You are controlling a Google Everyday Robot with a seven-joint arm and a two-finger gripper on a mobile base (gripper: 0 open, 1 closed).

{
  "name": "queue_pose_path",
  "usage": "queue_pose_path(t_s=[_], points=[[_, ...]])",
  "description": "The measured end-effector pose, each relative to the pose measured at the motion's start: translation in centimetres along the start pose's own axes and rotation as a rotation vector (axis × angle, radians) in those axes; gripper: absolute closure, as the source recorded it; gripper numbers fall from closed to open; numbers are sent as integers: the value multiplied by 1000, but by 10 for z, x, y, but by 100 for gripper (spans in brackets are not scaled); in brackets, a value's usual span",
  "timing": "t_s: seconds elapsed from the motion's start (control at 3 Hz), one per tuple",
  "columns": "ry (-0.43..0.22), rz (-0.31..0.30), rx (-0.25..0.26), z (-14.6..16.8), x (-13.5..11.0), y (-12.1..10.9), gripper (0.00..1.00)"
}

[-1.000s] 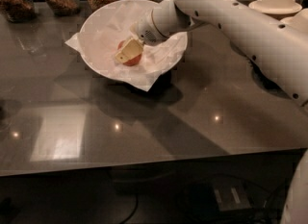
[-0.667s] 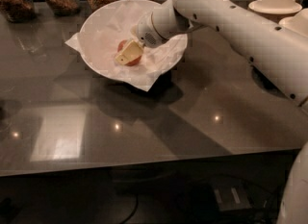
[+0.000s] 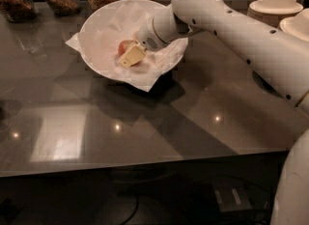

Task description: Pick apple from white bowl

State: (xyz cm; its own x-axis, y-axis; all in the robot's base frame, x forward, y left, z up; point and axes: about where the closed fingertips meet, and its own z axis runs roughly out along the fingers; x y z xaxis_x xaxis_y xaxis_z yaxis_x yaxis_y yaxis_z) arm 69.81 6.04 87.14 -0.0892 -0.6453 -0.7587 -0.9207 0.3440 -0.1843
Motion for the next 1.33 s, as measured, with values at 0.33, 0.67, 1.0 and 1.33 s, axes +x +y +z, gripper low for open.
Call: queue_pose_path(t_s=[0.33, 0.67, 1.0, 1.33], points=[[15, 5, -2, 6, 8, -2, 33], [23, 6, -6, 11, 13, -4, 49], [20, 3, -6, 11, 12, -4, 72], [-5, -20, -8, 3, -1, -3, 95]])
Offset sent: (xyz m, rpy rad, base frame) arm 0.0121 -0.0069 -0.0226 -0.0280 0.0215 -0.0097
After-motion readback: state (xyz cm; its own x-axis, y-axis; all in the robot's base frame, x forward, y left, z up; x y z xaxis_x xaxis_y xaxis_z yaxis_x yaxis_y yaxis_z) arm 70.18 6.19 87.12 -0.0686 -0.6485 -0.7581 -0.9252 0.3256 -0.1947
